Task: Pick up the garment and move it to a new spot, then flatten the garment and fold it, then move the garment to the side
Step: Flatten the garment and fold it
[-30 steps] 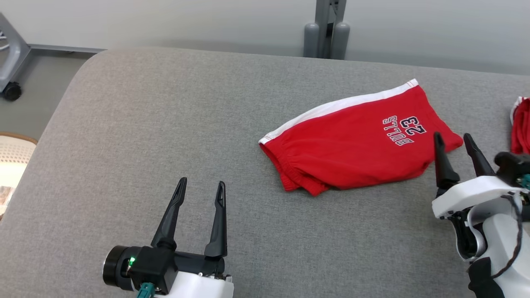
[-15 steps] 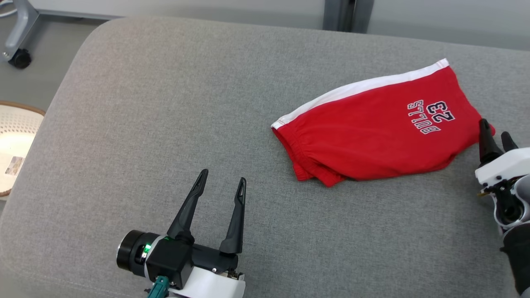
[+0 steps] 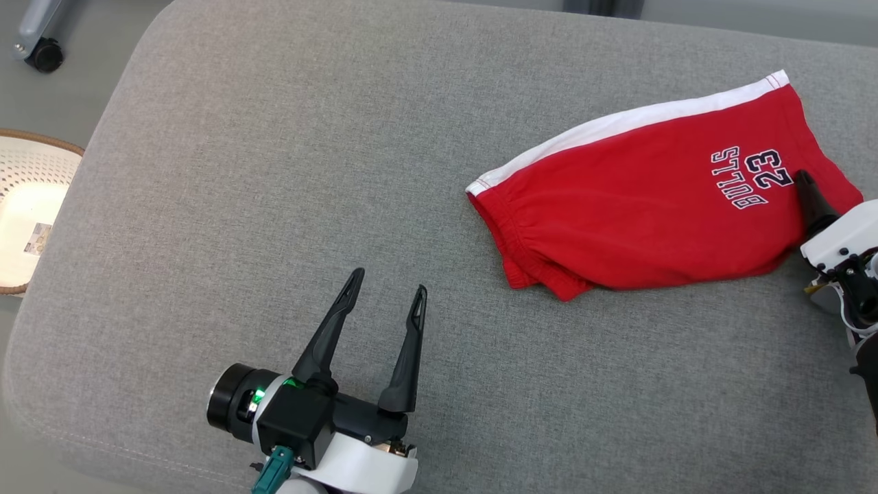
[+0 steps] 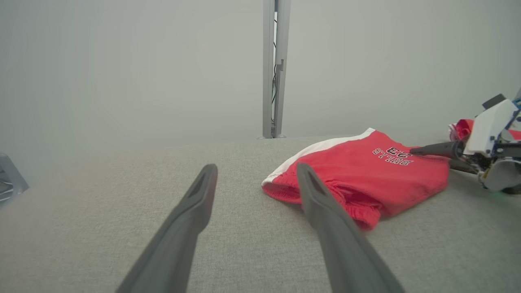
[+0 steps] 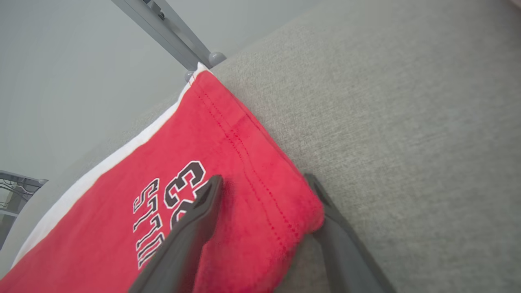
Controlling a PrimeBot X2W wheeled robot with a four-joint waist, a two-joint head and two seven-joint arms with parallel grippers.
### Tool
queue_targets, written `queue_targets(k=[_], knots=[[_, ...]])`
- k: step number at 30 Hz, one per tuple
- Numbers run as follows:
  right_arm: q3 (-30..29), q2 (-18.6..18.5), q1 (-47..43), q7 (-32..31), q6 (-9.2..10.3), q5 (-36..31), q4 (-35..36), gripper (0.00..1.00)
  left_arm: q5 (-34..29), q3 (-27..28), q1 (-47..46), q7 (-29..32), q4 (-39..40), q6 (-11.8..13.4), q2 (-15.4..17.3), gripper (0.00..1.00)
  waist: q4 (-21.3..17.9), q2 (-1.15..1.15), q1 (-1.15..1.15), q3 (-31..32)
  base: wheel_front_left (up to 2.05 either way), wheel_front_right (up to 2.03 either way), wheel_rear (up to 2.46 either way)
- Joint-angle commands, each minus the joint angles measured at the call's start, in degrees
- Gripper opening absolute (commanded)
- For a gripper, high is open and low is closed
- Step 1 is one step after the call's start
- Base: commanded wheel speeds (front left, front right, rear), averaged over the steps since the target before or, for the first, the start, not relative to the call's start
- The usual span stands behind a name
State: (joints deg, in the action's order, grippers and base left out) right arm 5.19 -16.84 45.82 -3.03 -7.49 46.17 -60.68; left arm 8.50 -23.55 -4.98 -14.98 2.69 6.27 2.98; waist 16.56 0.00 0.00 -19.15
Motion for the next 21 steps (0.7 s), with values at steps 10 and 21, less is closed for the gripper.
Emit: queue_targets(k=[10,21], knots=[[5.1,0.4,-3.8,4.7,0.0,3.3,2.8,0.0,-0.1,0.5,-1.1,-0.2,-0.5,0.2,0.0,1.0,-1.6,0.0,0.0,1.2,0.0,0.0,0.0],[8.9,-0.3,-12.4,13.0,0.01,9.7,9.4,0.0,-1.0,1.6,0.8,-0.2,-0.4,-0.2,0.0,1.0,-7.0,0.0,0.0,5.0,0.0,0.0,0.0]])
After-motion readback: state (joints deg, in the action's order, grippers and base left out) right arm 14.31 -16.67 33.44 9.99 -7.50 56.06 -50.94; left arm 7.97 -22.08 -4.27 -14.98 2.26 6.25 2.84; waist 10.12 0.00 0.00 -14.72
